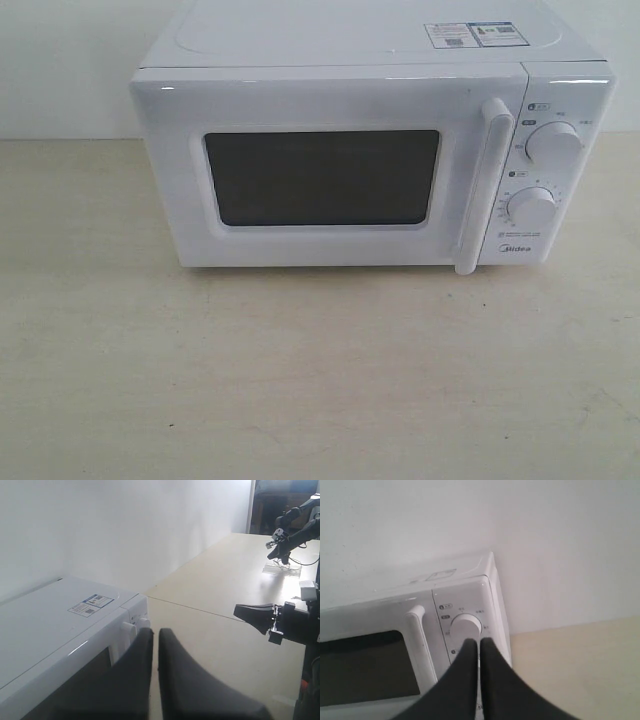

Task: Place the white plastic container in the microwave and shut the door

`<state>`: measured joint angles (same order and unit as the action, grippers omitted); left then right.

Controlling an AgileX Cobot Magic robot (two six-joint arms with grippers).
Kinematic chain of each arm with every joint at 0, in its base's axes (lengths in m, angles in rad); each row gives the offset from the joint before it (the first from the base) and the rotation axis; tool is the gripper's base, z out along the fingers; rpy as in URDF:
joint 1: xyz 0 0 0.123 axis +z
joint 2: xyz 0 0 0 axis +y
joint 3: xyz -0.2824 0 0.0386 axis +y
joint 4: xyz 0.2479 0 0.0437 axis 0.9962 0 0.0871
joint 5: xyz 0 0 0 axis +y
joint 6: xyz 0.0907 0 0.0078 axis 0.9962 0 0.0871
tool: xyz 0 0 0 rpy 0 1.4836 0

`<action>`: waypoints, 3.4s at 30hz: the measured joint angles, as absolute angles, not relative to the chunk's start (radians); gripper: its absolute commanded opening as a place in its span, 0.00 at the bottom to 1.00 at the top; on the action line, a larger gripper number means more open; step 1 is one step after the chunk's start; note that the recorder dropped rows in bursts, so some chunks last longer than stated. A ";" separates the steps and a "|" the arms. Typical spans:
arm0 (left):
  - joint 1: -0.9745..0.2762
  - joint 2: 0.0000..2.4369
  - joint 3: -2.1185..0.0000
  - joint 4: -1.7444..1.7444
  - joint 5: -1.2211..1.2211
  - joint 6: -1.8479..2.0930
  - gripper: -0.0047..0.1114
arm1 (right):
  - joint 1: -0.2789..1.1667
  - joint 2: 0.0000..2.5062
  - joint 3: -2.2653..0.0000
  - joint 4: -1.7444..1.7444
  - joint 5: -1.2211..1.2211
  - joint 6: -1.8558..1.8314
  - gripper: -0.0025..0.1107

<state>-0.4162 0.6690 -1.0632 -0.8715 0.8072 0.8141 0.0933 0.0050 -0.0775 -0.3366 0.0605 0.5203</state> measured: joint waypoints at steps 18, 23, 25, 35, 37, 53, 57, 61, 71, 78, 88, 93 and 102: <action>-0.416 0.669 -1.063 -0.871 0.807 0.814 0.08 | 0.093 0.005 -0.005 -0.261 0.047 0.310 0.02; -0.416 0.669 -1.063 -0.871 0.807 0.814 0.08 | 0.093 0.005 -0.005 -0.067 0.128 0.104 0.02; -0.416 0.669 -1.063 -0.871 0.807 0.814 0.08 | 0.093 0.005 -0.005 0.017 0.189 0.018 0.02; -0.416 0.669 -1.063 -0.871 0.807 0.814 0.08 | 0.093 0.005 0.000 0.094 0.339 -0.086 0.02; -0.416 0.669 -1.063 -0.871 0.807 0.814 0.08 | 0.093 0.005 0.000 0.094 0.339 -0.086 0.02; -0.416 0.669 -1.063 -0.871 0.807 0.814 0.08 | 0.093 0.005 0.000 0.103 0.342 -0.080 0.02; -0.416 0.669 -1.063 -0.871 0.807 0.814 0.08 | 0.093 0.005 0.000 0.103 0.342 -0.080 0.02; -0.416 0.669 -1.063 -0.871 0.807 0.814 0.08 | 0.093 0.005 0.000 0.103 0.342 -0.080 0.02; -0.416 0.669 -1.063 -0.871 0.807 0.814 0.08 | 0.093 0.005 0.000 0.103 0.343 -0.078 0.02; -0.364 0.530 -1.042 -0.574 0.829 0.722 0.08 | 0.093 0.005 0.000 0.103 0.344 -0.078 0.02; -0.286 0.142 -0.797 -0.279 0.825 0.445 0.08 | 0.093 0.005 0.000 0.103 0.344 -0.078 0.02; -0.280 0.063 -0.658 -0.277 0.755 0.401 0.08 | 0.093 0.005 0.000 0.103 0.345 -0.078 0.02; -0.190 0.025 -0.471 -0.272 0.713 0.342 0.08 | 0.093 0.005 0.000 0.103 0.345 -0.078 0.02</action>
